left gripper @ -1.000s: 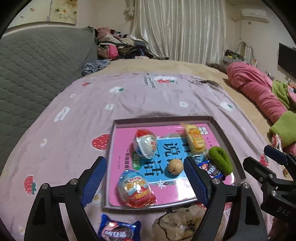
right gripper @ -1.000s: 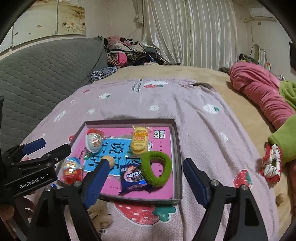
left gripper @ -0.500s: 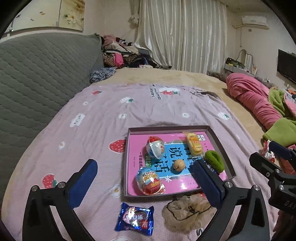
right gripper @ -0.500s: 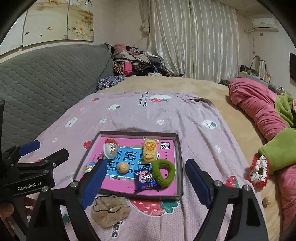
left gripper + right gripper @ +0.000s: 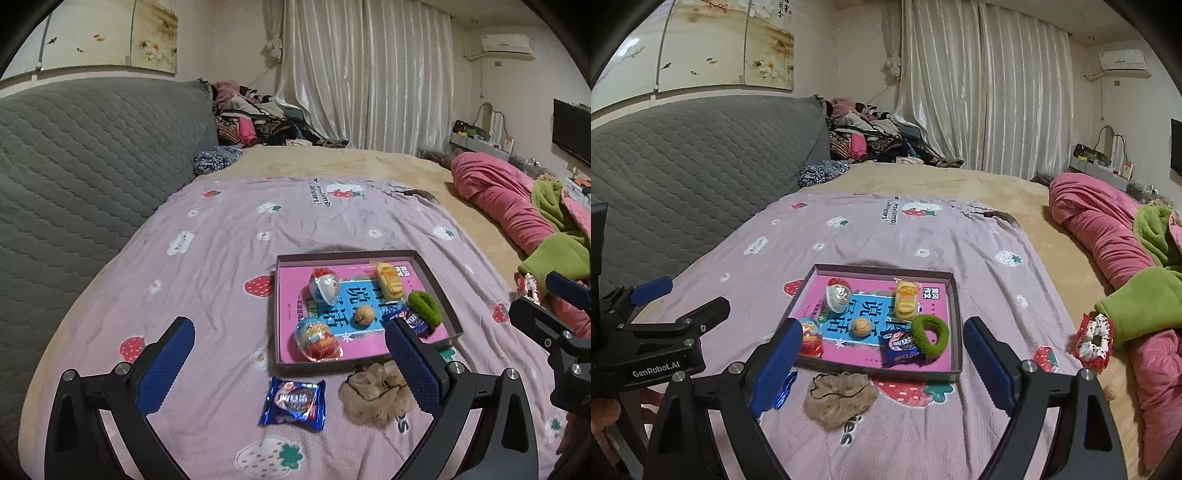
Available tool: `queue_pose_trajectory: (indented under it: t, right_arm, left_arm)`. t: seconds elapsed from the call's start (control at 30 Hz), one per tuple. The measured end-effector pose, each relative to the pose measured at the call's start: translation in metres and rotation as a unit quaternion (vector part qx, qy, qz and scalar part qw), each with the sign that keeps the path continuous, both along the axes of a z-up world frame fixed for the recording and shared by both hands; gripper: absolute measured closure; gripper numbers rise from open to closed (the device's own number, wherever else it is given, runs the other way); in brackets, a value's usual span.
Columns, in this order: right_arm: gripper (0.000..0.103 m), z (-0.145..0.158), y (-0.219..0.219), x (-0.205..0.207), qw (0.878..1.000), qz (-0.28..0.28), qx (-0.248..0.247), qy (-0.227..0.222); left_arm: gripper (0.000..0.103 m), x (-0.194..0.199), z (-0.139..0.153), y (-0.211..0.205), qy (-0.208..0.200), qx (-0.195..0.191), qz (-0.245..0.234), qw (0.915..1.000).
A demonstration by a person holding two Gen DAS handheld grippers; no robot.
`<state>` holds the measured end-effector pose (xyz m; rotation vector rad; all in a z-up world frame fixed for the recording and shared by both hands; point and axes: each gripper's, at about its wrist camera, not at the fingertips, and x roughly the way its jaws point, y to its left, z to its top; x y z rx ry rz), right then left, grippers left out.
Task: Organize objects
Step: 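Move both open grippers toward the blue Oreo pack and beige scrunchie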
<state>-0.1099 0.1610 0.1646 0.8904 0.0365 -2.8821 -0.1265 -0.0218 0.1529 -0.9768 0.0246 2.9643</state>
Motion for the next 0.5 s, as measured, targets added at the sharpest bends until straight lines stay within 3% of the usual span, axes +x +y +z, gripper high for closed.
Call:
queue_pose_trajectory:
  t: [0.5]
  right_arm:
    - [0.012, 0.013, -0.021, 0.051, 1.0, 0.012, 0.007, 0.01]
  left_arm:
    - [0.0, 0.051, -0.007, -0.019, -0.005, -0.005, 0.006, 1.0]
